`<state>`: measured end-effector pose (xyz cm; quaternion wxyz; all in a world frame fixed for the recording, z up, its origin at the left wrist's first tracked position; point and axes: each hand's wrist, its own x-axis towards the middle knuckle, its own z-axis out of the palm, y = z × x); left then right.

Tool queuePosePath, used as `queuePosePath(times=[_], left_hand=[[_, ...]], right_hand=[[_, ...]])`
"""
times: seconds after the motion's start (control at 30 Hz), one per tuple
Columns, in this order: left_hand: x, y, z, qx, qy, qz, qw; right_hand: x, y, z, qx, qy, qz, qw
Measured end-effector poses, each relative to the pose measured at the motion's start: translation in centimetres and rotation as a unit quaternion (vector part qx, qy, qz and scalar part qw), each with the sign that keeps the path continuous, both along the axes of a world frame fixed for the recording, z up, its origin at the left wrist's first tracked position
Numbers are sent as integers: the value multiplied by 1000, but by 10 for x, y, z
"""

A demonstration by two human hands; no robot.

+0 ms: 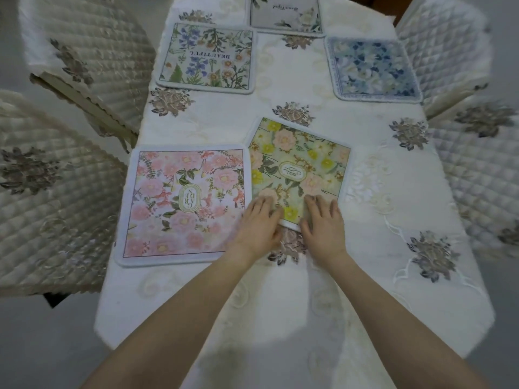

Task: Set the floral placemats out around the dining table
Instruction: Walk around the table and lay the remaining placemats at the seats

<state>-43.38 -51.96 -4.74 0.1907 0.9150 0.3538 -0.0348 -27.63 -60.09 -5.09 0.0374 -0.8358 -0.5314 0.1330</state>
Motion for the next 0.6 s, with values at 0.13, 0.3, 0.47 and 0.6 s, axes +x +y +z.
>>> queuePosePath(times=[0.13, 0.3, 0.47, 0.6], left_hand=[[31, -14, -5, -13, 11, 6, 1000], [38, -19, -9, 5, 18, 26, 999], [40, -22, -9, 19, 33, 28, 999], [46, -26, -8, 22, 47, 36, 998]], right_hand=[[20, -3, 6, -17, 28, -54, 998], [35, -1, 10, 136, 179, -93, 970], [45, 8, 14, 249, 303, -289, 873], [59, 9, 11, 216, 308, -302, 876]])
